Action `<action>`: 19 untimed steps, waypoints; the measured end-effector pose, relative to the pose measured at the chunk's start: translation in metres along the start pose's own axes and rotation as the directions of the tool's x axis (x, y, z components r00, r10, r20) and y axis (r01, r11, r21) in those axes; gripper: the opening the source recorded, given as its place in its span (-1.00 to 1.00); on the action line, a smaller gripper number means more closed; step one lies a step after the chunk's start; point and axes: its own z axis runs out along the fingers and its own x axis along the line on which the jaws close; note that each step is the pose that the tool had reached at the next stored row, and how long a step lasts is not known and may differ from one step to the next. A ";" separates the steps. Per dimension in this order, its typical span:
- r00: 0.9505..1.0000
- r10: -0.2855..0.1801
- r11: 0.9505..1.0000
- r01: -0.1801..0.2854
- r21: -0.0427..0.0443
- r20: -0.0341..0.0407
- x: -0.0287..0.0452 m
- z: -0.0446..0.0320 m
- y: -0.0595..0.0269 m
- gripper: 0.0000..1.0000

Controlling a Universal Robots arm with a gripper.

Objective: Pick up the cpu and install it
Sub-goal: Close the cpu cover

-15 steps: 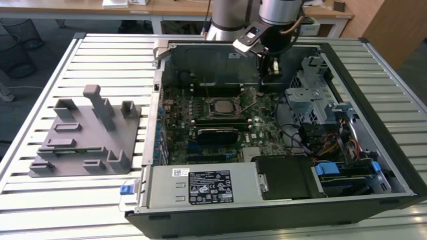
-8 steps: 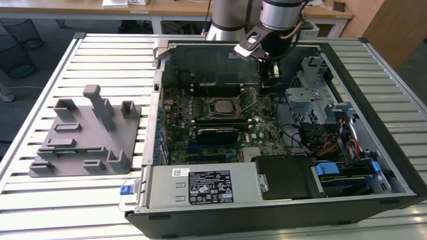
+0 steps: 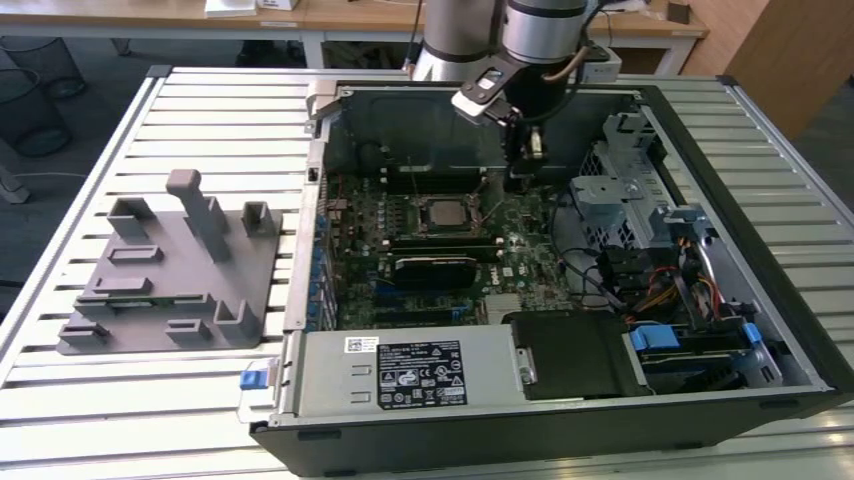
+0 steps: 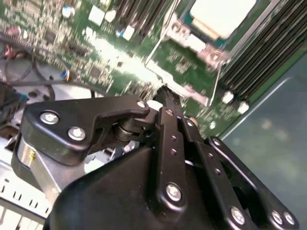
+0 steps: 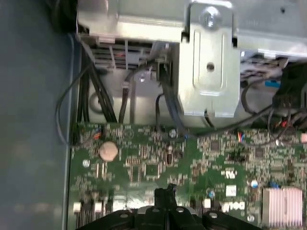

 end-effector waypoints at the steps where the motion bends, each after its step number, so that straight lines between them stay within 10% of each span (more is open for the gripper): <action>1: 1.000 0.000 1.000 0.000 0.000 0.000 0.0003 -0.0001 -0.0035 -0.79; 19: 1.000 -0.001 1.000 0.001 -0.001 0.000 0.0041 0.0017 -0.0616 -0.79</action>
